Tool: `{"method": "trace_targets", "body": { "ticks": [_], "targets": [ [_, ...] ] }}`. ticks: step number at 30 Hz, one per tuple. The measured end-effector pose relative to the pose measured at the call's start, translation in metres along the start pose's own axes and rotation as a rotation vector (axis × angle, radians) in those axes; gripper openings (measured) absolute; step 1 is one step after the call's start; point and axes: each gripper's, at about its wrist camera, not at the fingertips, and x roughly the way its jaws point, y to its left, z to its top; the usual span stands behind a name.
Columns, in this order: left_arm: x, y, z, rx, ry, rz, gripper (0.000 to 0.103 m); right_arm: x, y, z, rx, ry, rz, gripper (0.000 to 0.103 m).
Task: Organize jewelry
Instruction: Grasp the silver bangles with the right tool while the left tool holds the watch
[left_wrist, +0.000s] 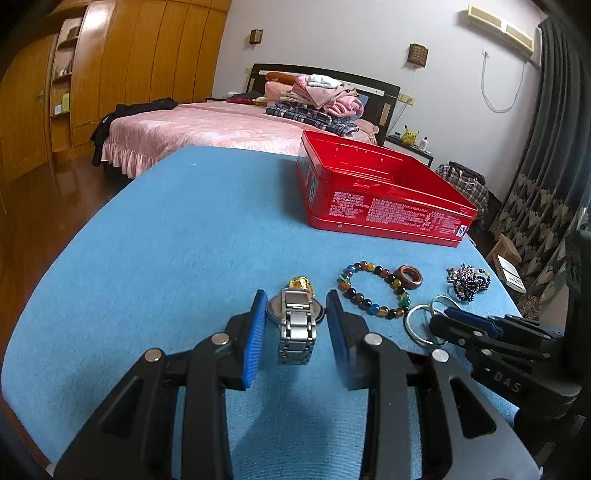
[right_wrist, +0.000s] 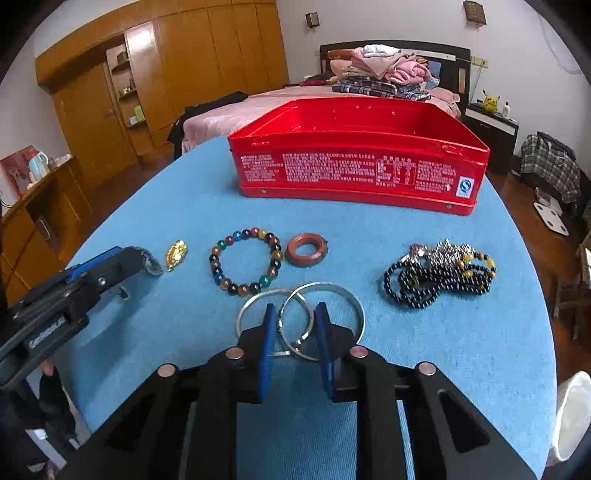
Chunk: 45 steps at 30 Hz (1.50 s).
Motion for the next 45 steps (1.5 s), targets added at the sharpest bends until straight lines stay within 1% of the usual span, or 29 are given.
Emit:
{"method": "trace_targets", "body": {
  "ticks": [3,5,6,7,9,11,15,16,18,20,23,25,27,30,33,40,45],
  "targets": [
    [0.001,0.0,0.0,0.002,0.004,-0.002,0.031,-0.009,-0.002,-0.003,0.015,-0.028,0.031,0.022],
    [0.001,0.001,-0.001,0.003,0.005,-0.003,0.031,-0.013,-0.004,-0.004,0.022,-0.042,0.019,0.03],
    [0.002,0.0,-0.002,0.004,0.005,-0.003,0.031,-0.015,-0.005,-0.003,0.022,-0.053,0.019,0.036],
    [0.002,0.0,-0.002,0.006,0.005,-0.002,0.031,-0.015,-0.005,-0.002,0.02,-0.06,0.013,0.04],
    [0.002,-0.001,-0.003,0.009,0.004,-0.001,0.031,-0.011,-0.005,-0.001,0.013,-0.05,-0.018,0.044],
    [0.002,-0.001,-0.003,0.011,0.005,0.0,0.031,-0.006,-0.003,0.0,0.009,-0.043,-0.018,0.044],
    [0.002,-0.002,-0.004,0.016,0.007,0.001,0.031,-0.001,0.0,0.002,0.005,-0.039,-0.048,0.045],
    [0.002,-0.002,-0.004,0.016,0.006,0.0,0.031,-0.002,-0.001,0.002,0.011,-0.045,-0.042,0.048],
    [0.002,-0.003,-0.004,0.015,0.005,0.001,0.031,-0.006,-0.002,0.003,0.019,-0.06,-0.037,0.05],
    [0.002,-0.003,-0.004,0.014,0.007,0.0,0.031,-0.009,-0.003,0.003,0.02,-0.076,-0.035,0.05],
    [0.002,-0.003,-0.004,0.017,0.008,-0.001,0.031,-0.01,-0.003,0.003,0.016,-0.079,-0.049,0.051],
    [0.002,-0.003,-0.004,0.02,0.008,-0.002,0.031,-0.005,-0.005,0.002,0.022,-0.059,-0.068,0.053],
    [0.001,-0.004,-0.003,0.019,0.008,-0.002,0.031,0.002,-0.005,0.0,0.024,-0.024,-0.069,0.055],
    [0.001,-0.004,-0.003,0.02,0.008,-0.001,0.031,0.004,-0.004,0.0,0.011,-0.019,-0.079,0.055],
    [0.001,-0.004,-0.003,0.023,0.008,-0.003,0.031,0.003,-0.006,0.0,0.017,-0.024,-0.081,0.049],
    [-0.003,-0.007,-0.001,0.03,-0.002,-0.006,0.031,-0.006,-0.011,0.0,0.028,-0.039,-0.068,0.048],
    [-0.008,-0.011,0.007,0.032,-0.024,-0.02,0.031,-0.023,-0.014,0.008,0.026,-0.076,-0.073,0.048]
  ]
}}
